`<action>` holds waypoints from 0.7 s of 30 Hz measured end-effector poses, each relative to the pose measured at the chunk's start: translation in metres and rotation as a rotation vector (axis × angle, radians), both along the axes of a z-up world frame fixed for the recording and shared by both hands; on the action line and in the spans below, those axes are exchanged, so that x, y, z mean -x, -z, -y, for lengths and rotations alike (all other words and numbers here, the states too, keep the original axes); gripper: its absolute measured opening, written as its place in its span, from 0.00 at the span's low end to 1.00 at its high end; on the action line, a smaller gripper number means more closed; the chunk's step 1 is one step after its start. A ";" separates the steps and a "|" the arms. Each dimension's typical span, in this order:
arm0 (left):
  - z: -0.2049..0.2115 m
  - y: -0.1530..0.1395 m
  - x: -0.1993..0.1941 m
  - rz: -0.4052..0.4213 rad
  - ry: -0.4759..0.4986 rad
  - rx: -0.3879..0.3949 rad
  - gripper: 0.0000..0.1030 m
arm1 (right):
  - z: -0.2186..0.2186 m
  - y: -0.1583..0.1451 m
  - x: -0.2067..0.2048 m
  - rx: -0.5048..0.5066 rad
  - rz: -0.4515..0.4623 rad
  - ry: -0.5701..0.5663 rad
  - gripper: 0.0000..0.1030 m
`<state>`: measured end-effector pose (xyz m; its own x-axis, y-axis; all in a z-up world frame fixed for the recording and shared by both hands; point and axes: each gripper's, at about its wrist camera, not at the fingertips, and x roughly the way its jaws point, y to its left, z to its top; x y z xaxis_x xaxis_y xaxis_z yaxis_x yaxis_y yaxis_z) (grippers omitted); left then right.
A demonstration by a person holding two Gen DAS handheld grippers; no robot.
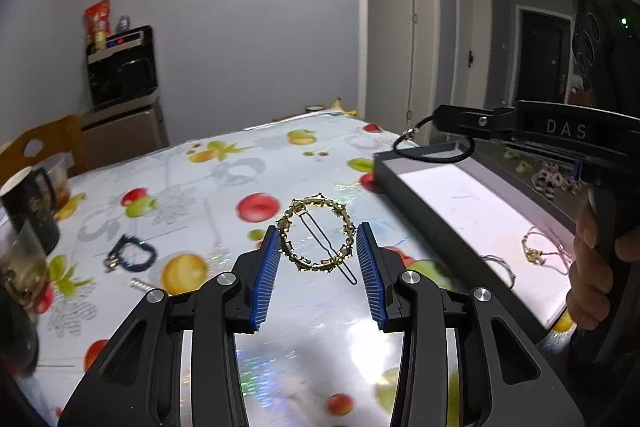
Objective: Organize jewelry
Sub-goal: 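Drop the black hair tie into the box with the right tool while the left carries the clip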
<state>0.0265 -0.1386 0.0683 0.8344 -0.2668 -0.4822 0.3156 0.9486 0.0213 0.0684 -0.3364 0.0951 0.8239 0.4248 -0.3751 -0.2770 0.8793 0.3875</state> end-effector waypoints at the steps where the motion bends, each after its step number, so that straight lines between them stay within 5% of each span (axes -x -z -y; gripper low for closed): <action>1: 0.005 0.000 0.000 -0.001 0.010 0.001 0.40 | 0.011 0.001 0.001 -0.010 -0.002 0.014 0.04; 11: 0.063 0.005 -0.004 -0.016 0.134 0.009 0.40 | 0.090 0.020 0.010 -0.043 -0.044 0.132 0.04; 21: 0.109 0.017 -0.023 -0.074 0.252 0.006 0.40 | 0.131 0.047 0.000 -0.055 -0.171 0.134 0.04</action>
<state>0.0493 -0.2471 0.0509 0.7037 -0.4646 -0.5375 0.5425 0.8399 -0.0158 0.0684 -0.4672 0.0481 0.8010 0.3394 -0.4932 -0.0855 0.8802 0.4669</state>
